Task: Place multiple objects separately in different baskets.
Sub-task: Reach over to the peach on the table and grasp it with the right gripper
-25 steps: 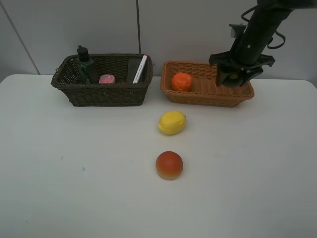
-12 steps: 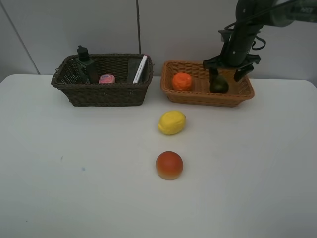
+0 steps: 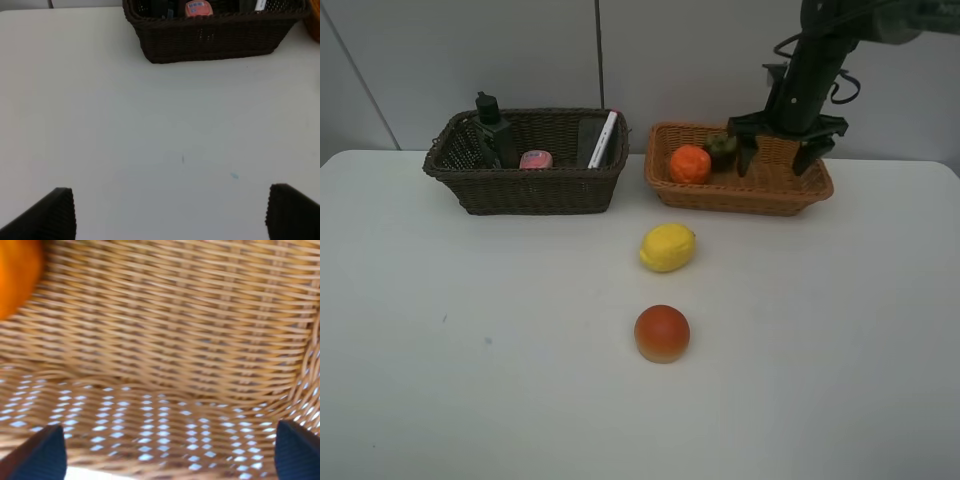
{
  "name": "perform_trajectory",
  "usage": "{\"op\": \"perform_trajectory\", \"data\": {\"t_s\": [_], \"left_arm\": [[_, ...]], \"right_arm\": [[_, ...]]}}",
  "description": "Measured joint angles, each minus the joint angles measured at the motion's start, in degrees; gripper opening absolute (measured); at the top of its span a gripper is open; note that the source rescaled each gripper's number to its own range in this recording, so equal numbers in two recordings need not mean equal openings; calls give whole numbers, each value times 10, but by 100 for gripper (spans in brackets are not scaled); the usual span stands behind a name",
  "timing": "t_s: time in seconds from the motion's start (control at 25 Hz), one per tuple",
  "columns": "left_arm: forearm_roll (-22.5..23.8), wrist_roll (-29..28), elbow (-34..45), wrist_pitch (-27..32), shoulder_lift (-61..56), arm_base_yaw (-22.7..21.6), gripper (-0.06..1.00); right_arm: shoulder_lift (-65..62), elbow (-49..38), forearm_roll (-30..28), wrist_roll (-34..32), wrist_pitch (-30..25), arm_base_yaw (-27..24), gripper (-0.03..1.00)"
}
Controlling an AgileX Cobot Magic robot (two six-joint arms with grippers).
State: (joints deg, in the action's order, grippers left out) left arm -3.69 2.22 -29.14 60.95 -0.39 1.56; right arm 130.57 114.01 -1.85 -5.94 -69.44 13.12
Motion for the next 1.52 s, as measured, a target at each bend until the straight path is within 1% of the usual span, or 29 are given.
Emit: {"op": "perform_trajectory", "data": {"t_s": [0.16,0.28,0.4,0.48,0.6,0.68,0.8,0.92,1.04,1.12,1.28,1.36,1.52], "left_arm": [[0,0,0,0,0,0,100],[0,0,0,0,0,0,100],[0,0,0,0,0,0,100],[0,0,0,0,0,0,100],[0,0,0,0,0,0,100],[0,0,0,0,0,0,100],[0,0,0,0,0,0,100],[0,0,0,0,0,0,100],[0,0,0,0,0,0,100],[0,0,0,0,0,0,100],[0,0,0,0,0,0,100],[0,0,0,0,0,0,100],[0,0,0,0,0,0,100]], "right_arm": [[-58,-45,22,-8,-1,7,95],[-107,-112,40,-13,-1,13,95],[-152,-186,42,-13,-2,46,95],[-175,-234,45,-12,-2,90,95],[-193,-296,45,-6,-2,172,95],[-194,-339,45,-4,8,222,95],[-194,-386,47,-4,43,288,95],[-194,-403,57,-4,85,326,95],[-194,-406,59,-4,117,347,95],[-194,-407,59,-1,130,350,95],[-181,-408,25,9,156,350,95],[-173,-408,6,9,160,350,95],[-160,-409,-1,12,162,350,95]]}}
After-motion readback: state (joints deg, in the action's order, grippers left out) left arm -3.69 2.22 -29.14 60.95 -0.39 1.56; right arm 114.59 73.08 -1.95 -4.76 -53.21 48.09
